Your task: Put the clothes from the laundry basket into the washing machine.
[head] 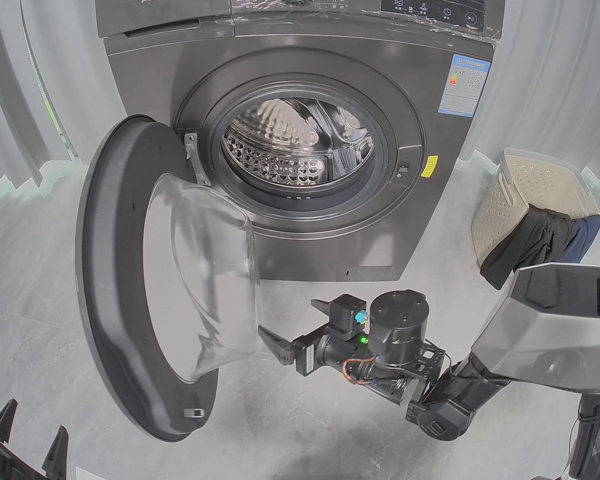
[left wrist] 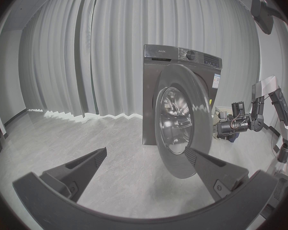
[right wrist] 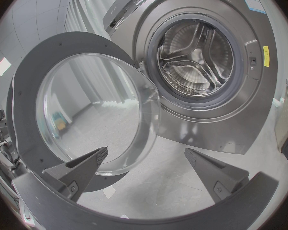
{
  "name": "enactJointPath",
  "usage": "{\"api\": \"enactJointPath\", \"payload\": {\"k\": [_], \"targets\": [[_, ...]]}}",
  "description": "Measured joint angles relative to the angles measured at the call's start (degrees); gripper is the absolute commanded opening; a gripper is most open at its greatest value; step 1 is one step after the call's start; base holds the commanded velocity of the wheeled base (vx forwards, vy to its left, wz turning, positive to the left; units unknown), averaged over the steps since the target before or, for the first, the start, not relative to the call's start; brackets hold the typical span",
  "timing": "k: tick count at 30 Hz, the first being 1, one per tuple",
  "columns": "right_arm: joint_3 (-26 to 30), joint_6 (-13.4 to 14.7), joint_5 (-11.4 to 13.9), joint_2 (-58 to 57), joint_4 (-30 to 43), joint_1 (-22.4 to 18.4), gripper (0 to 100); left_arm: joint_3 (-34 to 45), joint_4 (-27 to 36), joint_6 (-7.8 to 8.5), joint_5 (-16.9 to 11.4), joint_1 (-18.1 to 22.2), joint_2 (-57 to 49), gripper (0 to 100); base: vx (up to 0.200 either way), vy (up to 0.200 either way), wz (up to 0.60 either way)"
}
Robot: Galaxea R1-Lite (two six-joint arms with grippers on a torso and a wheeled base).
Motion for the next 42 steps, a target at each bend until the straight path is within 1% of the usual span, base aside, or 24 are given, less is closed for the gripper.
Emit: {"api": "enactJointPath", "payload": {"k": [2,4,7,11,15,22,27,32,34,37,42], "targets": [[-0.48,-0.02,1.22,0.39,-0.45,1.33,100,0.0,0.0,0.0,0.02,0.0,0.0,100,0.0,0.0,0.0],[-1.16,-0.16,1.78,0.66,-0.59,1.84,100,0.0,-0.02,-0.02,0.0,0.0,0.0,100,0.0,0.0,0.0],[-2.82,-0.29,1.96,0.83,-0.04,1.62,100,0.0,0.02,-0.02,0.0,0.0,0.0,100,0.0,0.0,0.0],[-5.16,-0.41,1.99,1.18,3.12,0.59,100,0.0,0.02,-0.02,0.0,0.0,0.0,100,0.0,0.0,0.0],[-8.05,-0.57,1.83,2.69,4.35,0.3,100,0.0,0.02,0.0,0.02,0.0,0.0,100,0.0,0.0,0.0],[-15.99,-1.41,1.45,6.8,7.74,1.02,100,0.0,0.0,-0.02,0.02,0.0,0.0,100,0.0,0.0,0.0],[-21.92,-1.5,0.93,9.59,9.72,2.79,100,0.0,0.02,-0.02,0.02,0.0,0.0,100,0.0,0.0,0.0],[-27.62,-1.01,0.13,12.02,9.83,4.96,100,0.0,0.0,-0.02,0.02,0.0,0.0,100,0.0,0.0,0.0],[-28.59,-0.9,-0.26,12.59,9.65,4.99,100,0.0,0.0,-0.02,0.0,0.0,0.0,100,0.0,0.0,0.0],[-28.11,-0.62,-0.72,12.43,9.37,4.99,100,0.0,0.02,-0.02,0.0,0.0,0.0,100,0.0,0.0,0.0],[-22.99,-0.16,-1.05,9.46,8.8,3.85,100,0.0,0.02,-0.02,0.0,0.0,0.0,100,0.0,0.0,0.0]]}}
